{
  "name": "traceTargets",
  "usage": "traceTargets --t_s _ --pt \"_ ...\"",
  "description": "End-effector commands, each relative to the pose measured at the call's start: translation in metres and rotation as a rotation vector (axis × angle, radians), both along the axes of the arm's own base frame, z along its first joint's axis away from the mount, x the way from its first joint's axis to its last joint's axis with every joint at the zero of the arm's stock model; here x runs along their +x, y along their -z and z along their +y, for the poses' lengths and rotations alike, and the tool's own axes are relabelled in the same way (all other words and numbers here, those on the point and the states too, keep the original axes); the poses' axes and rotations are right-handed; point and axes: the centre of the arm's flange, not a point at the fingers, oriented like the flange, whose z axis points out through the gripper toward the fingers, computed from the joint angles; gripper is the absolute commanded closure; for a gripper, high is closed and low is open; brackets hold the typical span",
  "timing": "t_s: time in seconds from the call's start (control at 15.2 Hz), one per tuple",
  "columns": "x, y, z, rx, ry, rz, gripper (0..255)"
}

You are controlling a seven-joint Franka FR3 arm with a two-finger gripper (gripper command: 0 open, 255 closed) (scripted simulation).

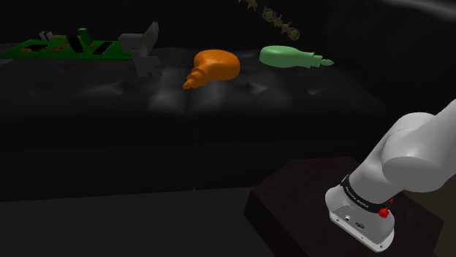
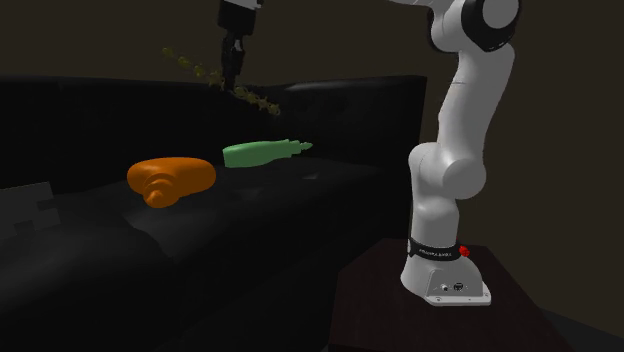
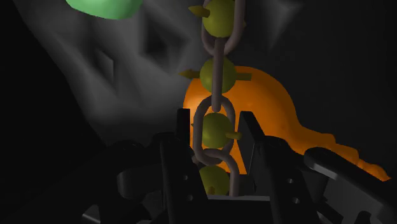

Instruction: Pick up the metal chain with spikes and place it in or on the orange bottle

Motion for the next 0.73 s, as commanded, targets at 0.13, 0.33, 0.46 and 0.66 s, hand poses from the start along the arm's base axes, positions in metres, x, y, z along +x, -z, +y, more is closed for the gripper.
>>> traceTargets --t_s 0.13,0.33,0.46,0.66 --pt "0.042 -0.001 0.037 0.001 0.000 -0.001 255" --pt "0.072 -0.002 0.062 0.001 0.000 -0.001 255" --pt "0.092 -0.002 0.079 0.001 0.000 -0.001 255" --pt "0.117 0.002 0.100 0.001 0.000 -0.001 255"
